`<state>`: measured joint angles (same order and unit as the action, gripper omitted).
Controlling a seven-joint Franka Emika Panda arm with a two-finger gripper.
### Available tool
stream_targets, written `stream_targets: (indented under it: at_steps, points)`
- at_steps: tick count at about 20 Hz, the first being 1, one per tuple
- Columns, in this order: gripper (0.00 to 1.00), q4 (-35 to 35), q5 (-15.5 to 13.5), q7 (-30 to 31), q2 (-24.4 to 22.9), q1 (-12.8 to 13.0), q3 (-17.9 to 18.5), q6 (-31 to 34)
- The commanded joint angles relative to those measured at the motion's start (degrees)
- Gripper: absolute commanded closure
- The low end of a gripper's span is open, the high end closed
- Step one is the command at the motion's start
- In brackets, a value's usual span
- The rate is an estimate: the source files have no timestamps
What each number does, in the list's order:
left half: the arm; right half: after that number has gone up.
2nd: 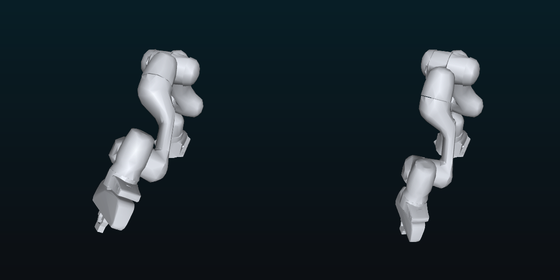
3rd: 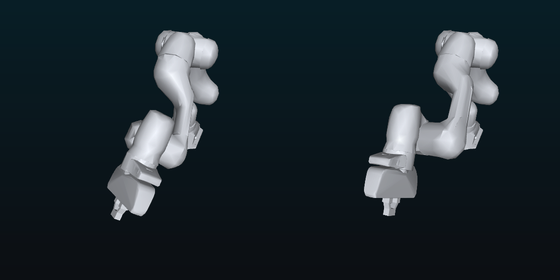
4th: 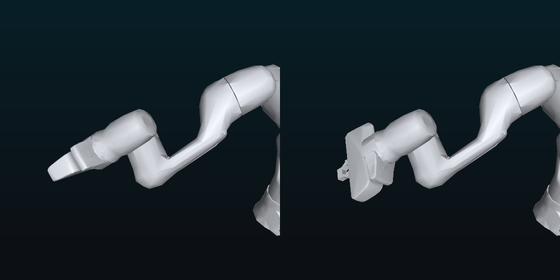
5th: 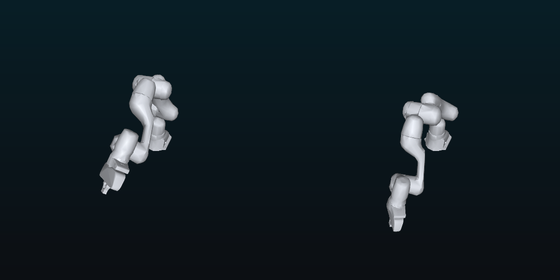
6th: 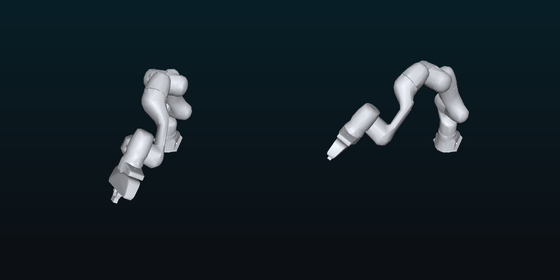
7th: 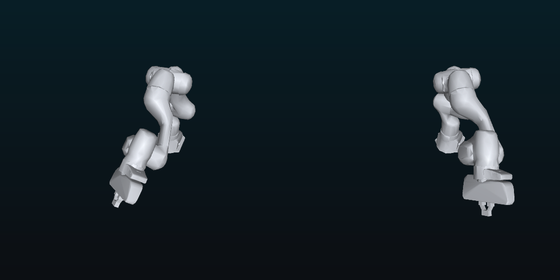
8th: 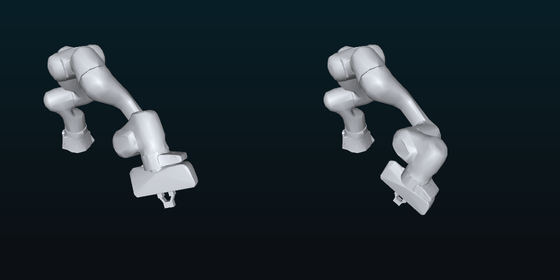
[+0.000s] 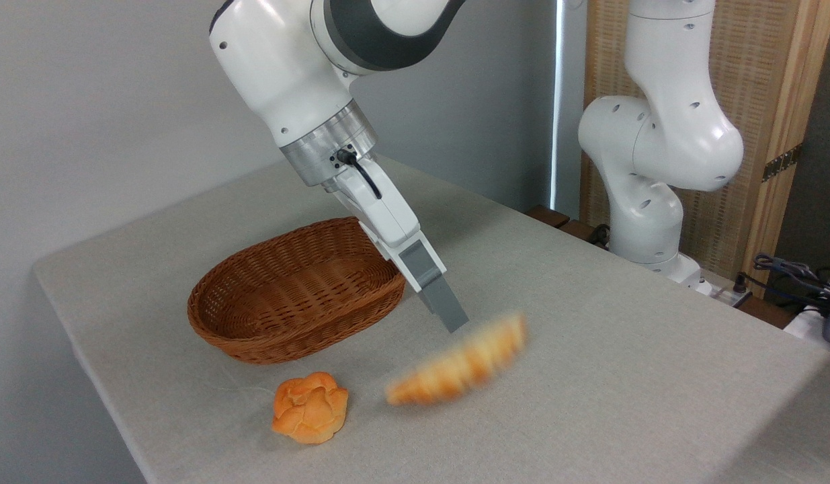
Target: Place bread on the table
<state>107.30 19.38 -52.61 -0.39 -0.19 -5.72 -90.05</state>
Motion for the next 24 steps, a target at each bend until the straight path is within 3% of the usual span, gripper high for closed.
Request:
stream_targets:
  at_steps: [1, 9, 11, 15, 18, 20, 24]
  points:
    - [0.00, 0.63, 0.92, 1.28, -1.11, 0.37, 0.36, 1.19]
    - [0.00, -0.25, -0.74, 1.99, -1.11, 0.37, 0.36, 0.93]
    - [0.00, -2.00, -3.99, 2.51, -1.11, 0.37, 0.36, 0.75]
    - [0.00, -6.22, -13.29, 9.53, -1.20, 0.37, 0.36, 0.31]
    - [0.00, -9.99, -19.27, 10.60, -1.02, 0.37, 0.45, -0.13]
    - [0.00, -10.44, -21.39, 10.78, -1.02, 0.37, 0.45, -3.45]
    - [0.00, -10.62, -21.40, 13.67, -1.11, 0.54, 0.36, -6.80]
